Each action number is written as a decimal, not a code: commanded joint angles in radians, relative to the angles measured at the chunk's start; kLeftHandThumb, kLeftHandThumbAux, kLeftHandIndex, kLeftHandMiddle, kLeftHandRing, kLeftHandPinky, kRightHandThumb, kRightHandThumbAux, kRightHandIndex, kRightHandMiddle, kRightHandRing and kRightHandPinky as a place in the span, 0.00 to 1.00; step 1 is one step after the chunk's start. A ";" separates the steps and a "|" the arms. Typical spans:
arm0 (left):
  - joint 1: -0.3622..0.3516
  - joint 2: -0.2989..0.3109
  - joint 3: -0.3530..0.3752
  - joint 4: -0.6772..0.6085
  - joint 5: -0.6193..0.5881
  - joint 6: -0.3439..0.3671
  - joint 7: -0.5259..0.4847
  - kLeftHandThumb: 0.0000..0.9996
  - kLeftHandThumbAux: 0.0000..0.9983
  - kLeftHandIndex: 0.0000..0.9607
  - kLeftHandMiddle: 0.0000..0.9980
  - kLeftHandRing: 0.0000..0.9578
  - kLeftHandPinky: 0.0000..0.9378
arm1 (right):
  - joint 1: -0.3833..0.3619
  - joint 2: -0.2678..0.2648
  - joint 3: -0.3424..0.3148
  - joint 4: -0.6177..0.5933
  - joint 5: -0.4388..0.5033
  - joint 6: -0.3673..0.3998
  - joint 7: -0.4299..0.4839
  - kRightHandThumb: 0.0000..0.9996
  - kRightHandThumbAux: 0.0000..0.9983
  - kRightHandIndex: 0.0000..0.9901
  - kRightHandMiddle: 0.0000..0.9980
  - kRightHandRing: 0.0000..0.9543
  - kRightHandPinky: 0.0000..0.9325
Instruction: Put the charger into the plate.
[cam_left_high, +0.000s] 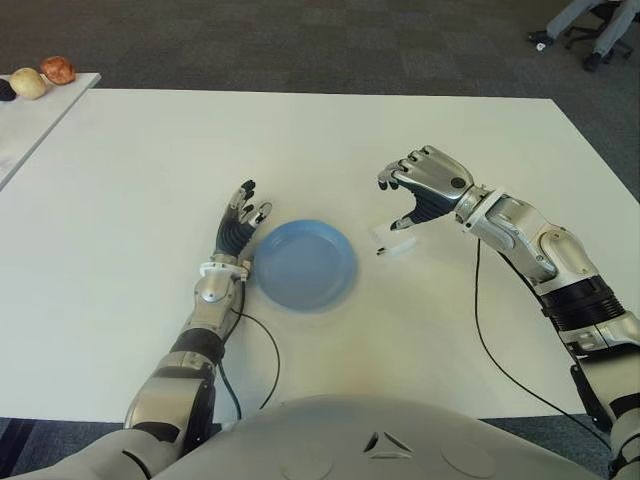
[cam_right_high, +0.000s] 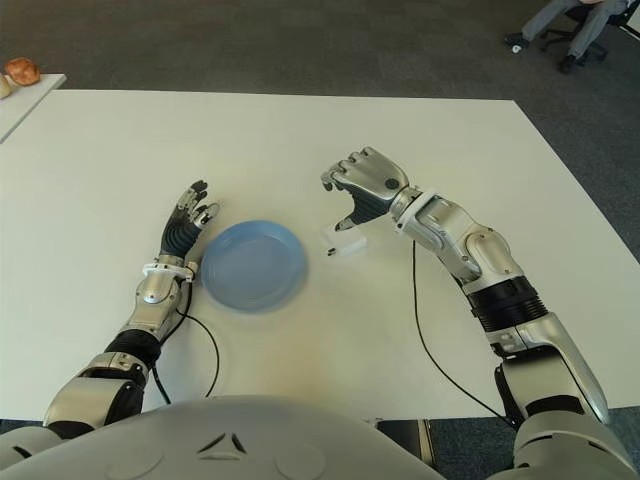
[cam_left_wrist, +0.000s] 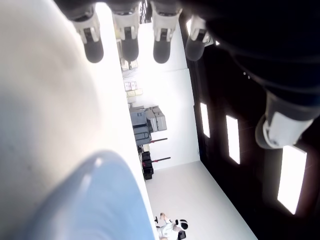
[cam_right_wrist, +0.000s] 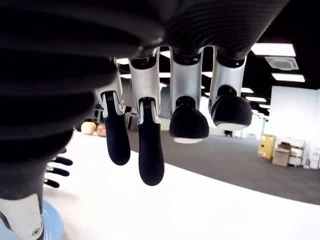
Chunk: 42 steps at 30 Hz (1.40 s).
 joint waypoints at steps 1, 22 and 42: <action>0.077 -0.030 -0.007 0.069 0.014 0.080 0.016 0.00 0.46 0.07 0.09 0.07 0.06 | -0.012 0.012 0.007 0.042 -0.012 -0.015 -0.002 0.85 0.68 0.40 0.54 0.89 0.92; 0.080 -0.022 0.000 0.075 0.002 0.058 0.006 0.00 0.47 0.08 0.10 0.08 0.06 | -0.211 -0.028 0.167 0.549 -0.108 -0.367 -0.100 0.41 0.19 0.01 0.01 0.01 0.01; 0.082 -0.014 0.013 0.086 -0.015 0.053 -0.022 0.00 0.47 0.07 0.09 0.07 0.06 | -0.316 0.020 0.332 0.778 -0.251 -0.371 -0.270 0.37 0.11 0.00 0.00 0.00 0.00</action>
